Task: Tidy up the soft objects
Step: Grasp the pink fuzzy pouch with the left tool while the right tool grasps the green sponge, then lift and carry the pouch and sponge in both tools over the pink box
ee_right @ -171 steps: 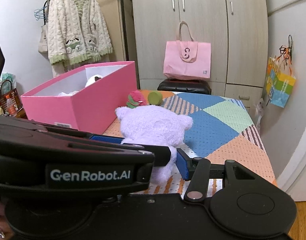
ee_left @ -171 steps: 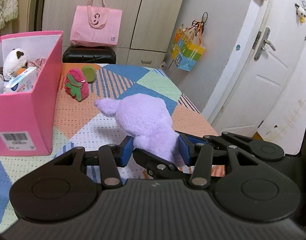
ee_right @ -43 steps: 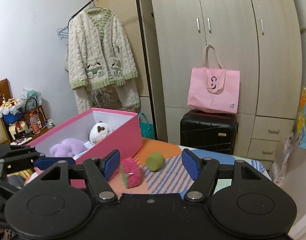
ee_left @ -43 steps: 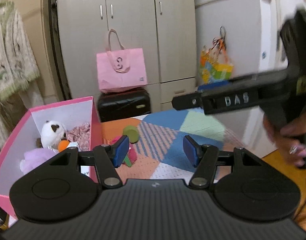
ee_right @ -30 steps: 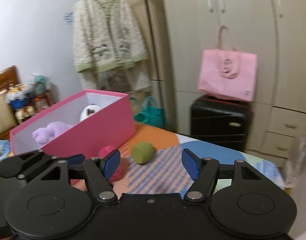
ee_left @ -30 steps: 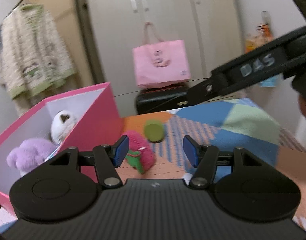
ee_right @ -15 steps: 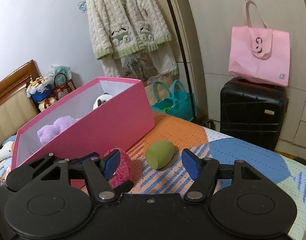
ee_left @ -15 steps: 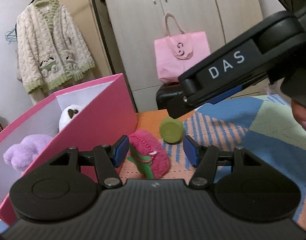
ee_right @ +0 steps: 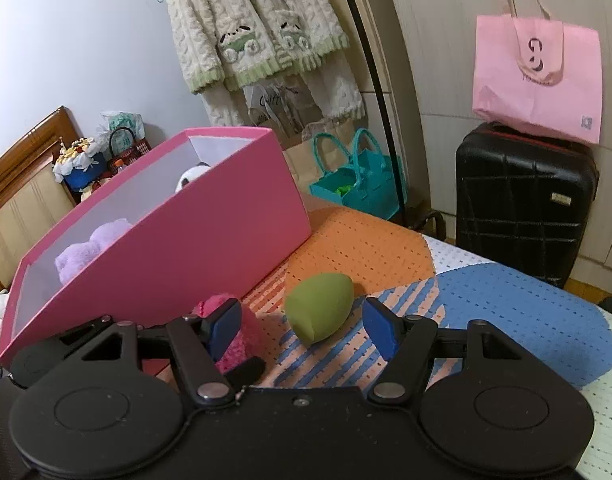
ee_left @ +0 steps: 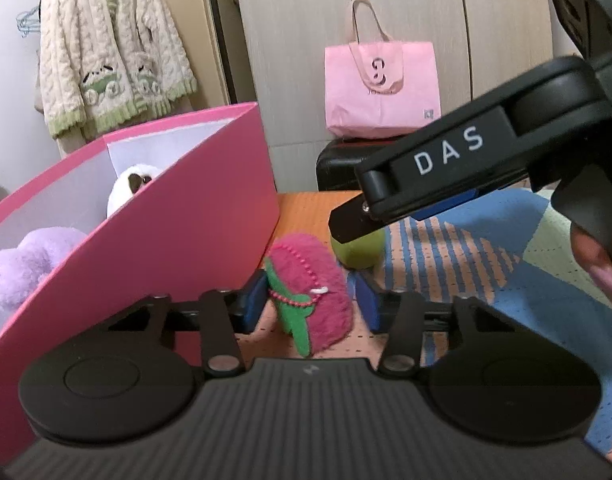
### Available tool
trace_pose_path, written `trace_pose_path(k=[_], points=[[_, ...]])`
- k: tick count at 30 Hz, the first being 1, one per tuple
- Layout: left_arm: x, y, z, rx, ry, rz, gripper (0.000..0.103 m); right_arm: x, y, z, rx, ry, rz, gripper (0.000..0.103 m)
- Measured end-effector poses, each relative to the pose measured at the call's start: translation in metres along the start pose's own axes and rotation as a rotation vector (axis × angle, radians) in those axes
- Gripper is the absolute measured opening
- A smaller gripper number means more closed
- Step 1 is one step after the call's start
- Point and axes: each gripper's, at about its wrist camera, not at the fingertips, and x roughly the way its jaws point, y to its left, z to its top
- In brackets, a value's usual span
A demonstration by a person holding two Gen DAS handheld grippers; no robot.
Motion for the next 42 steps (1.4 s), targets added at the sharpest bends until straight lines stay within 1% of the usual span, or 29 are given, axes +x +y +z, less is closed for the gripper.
trace_pose_path(k=[1, 8, 9, 10, 12, 15, 16, 19, 22, 27, 31, 37, 42], points=[[0.002, 0.001, 0.0, -0.002, 0.016, -0.01, 0.037, 0.003, -0.002, 0.0, 0.008, 0.006, -0.002, 0.072], [0.014, 0.01, -0.001, -0.049, 0.073, -0.058, 0.036, 0.026, -0.017, 0.002, 0.061, 0.038, -0.01, 0.072], [0.015, 0.011, -0.001, -0.051, 0.084, -0.067, 0.036, 0.029, -0.018, 0.002, 0.067, 0.042, -0.007, 0.068], [0.016, 0.012, -0.001, -0.055, 0.095, -0.081, 0.034, 0.032, -0.019, 0.002, 0.071, 0.045, -0.004, 0.061], [0.016, 0.013, -0.001, -0.06, 0.096, -0.092, 0.033, 0.034, -0.019, 0.002, 0.063, 0.04, 0.004, 0.056], [0.016, 0.012, -0.002, -0.042, 0.092, -0.095, 0.032, 0.035, -0.016, 0.001, 0.045, 0.043, 0.011, 0.048], [0.016, 0.013, -0.002, -0.04, 0.092, -0.097, 0.032, 0.033, -0.015, 0.0, 0.035, 0.04, 0.008, 0.047], [0.015, 0.014, -0.002, -0.044, 0.09, -0.113, 0.031, 0.029, -0.005, -0.004, 0.003, 0.027, -0.02, 0.046], [0.013, 0.018, -0.001, -0.051, 0.091, -0.149, 0.031, 0.018, -0.001, -0.009, -0.003, 0.009, -0.052, 0.046], [0.01, 0.018, -0.001, -0.046, 0.097, -0.193, 0.031, -0.008, -0.007, -0.022, 0.029, -0.025, -0.089, 0.047], [0.006, 0.018, -0.003, -0.042, 0.105, -0.206, 0.031, -0.028, -0.012, -0.033, 0.067, -0.057, -0.119, 0.047], [-0.004, 0.02, 0.001, -0.043, 0.108, -0.227, 0.031, -0.049, -0.008, -0.051, 0.097, -0.087, -0.158, 0.047], [-0.012, 0.029, -0.001, -0.082, 0.151, -0.308, 0.031, -0.059, 0.005, -0.068, 0.091, -0.098, -0.201, 0.047]])
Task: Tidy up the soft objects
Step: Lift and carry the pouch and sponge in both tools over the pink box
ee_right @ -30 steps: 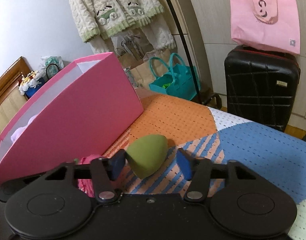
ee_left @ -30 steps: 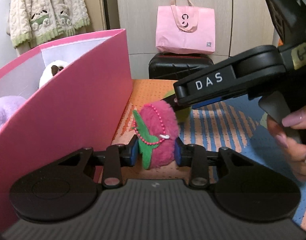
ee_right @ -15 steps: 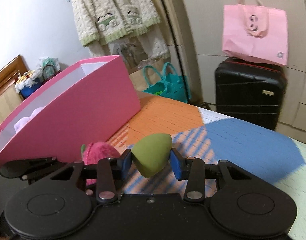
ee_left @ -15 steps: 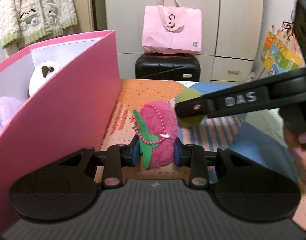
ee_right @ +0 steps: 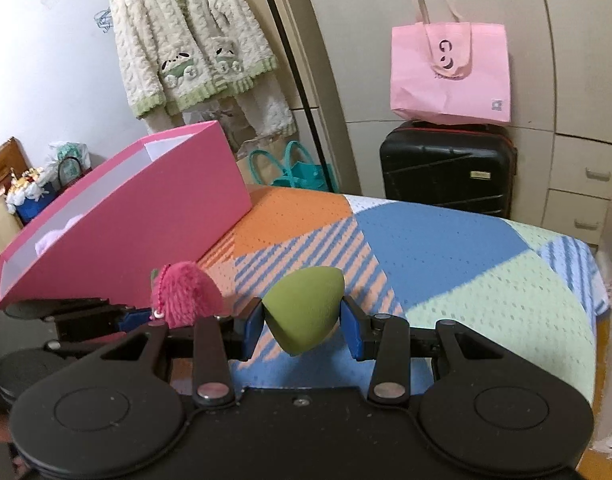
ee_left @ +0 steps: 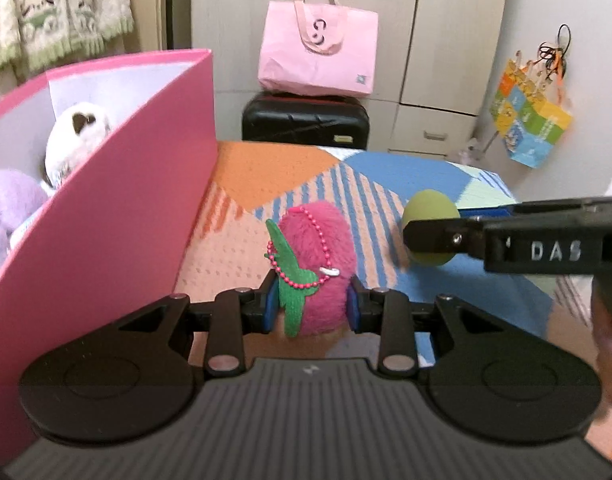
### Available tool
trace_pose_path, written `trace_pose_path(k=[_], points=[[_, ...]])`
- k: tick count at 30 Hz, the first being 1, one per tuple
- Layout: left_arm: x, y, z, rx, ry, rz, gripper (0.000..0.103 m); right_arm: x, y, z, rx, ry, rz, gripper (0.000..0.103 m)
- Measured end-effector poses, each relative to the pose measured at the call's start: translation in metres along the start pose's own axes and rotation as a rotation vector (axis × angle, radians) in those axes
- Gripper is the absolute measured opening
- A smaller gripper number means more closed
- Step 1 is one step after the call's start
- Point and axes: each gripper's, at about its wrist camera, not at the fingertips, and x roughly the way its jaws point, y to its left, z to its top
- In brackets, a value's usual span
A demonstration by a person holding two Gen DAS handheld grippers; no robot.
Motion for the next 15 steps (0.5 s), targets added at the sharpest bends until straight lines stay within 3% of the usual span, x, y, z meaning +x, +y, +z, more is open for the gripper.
trace_pose_path(k=[15], points=[[-0.038, 0.002, -0.025, 0.012, 0.059, -0.186, 0.031, -0.047, 0.045, -0.05, -0.003, -0.054, -0.142, 0.047]])
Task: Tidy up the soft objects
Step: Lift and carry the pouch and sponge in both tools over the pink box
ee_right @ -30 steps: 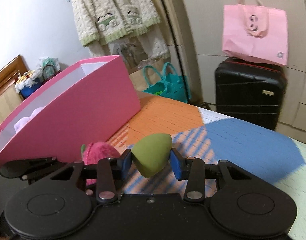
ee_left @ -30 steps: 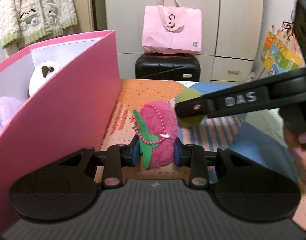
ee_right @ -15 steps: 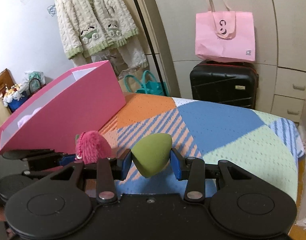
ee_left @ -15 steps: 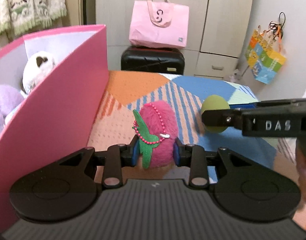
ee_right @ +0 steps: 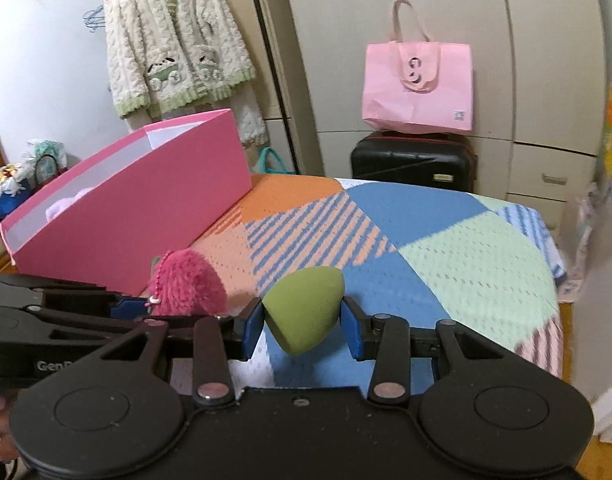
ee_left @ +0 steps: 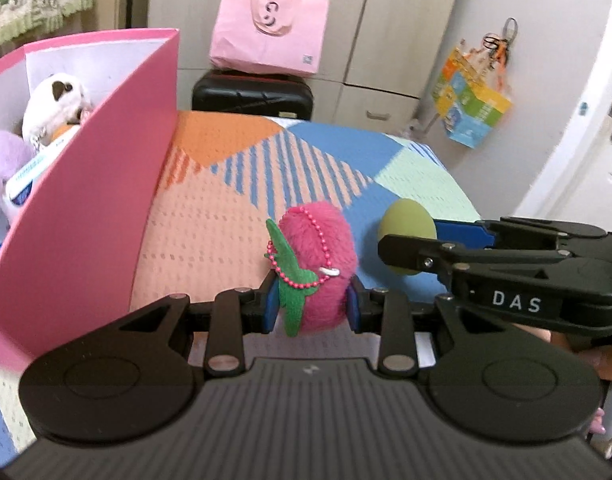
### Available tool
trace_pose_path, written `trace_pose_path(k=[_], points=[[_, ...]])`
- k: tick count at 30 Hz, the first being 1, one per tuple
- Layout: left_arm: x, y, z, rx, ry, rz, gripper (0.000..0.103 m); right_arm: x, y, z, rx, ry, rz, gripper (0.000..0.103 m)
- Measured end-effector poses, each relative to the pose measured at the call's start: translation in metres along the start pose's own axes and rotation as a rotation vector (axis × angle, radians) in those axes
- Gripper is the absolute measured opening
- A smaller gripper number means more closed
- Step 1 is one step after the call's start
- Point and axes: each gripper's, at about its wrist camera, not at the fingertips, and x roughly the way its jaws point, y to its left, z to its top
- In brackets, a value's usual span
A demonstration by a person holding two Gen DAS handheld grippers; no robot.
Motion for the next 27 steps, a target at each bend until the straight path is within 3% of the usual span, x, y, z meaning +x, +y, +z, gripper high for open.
trace_pose_path(k=[7, 11, 14, 21, 27], points=[[-0.025, -0.003, -0.028, 0.083, 0.03, -0.05, 0.031, -0.028, 0.018, -0.025, 0.039, 0.004, -0.081, 0.047], [-0.044, -0.001, -0.041, 0.113, 0.034, -0.076, 0.031, -0.052, 0.03, -0.038, 0.095, -0.039, -0.025, 0.047], [-0.056, 0.006, -0.045, 0.115, 0.056, -0.117, 0.031, -0.069, 0.053, -0.044, 0.041, -0.078, -0.011, 0.047], [-0.081, 0.027, -0.048, 0.188, 0.13, -0.128, 0.031, -0.085, 0.085, -0.043, -0.005, -0.044, 0.042, 0.047], [-0.12, 0.052, -0.04, 0.202, 0.132, -0.138, 0.031, -0.085, 0.097, -0.035, 0.034, 0.006, 0.113, 0.048]])
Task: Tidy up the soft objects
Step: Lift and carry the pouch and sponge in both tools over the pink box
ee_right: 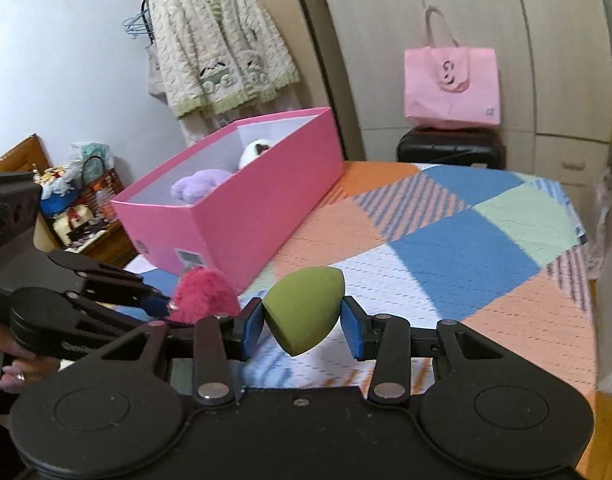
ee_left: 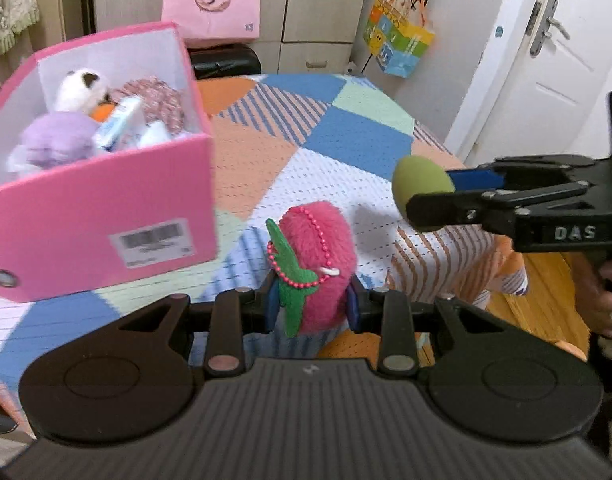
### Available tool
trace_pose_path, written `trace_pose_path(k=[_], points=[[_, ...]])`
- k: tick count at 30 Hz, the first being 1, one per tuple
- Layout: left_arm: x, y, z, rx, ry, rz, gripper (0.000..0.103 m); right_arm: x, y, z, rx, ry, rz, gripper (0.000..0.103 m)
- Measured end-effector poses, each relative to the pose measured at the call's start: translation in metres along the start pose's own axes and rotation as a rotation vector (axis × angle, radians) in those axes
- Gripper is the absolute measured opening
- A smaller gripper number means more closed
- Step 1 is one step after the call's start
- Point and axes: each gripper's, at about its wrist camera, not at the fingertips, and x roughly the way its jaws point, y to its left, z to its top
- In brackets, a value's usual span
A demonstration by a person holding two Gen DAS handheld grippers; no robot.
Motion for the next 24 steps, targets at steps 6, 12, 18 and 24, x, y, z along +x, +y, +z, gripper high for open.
trace_pose_path(k=[6, 12, 18, 24], points=[[-0.041, 0.02, 0.003, -0.023, -0.068, -0.004, 0.031, 0.005, 0.023, 0.012, -0.03, 0.002, 0.071, 0.048], [-0.075, 0.032, 0.004, -0.004, -0.146, 0.013, 0.031, 0.008, 0.05, 0.034, -0.108, -0.03, 0.107, 0.048], [-0.093, 0.048, 0.015, -0.013, -0.195, 0.005, 0.031, 0.015, 0.073, 0.06, -0.176, -0.063, 0.135, 0.048], [-0.094, 0.071, 0.032, -0.022, -0.231, 0.037, 0.031, 0.034, 0.084, 0.088, -0.226, -0.093, 0.13, 0.049]])
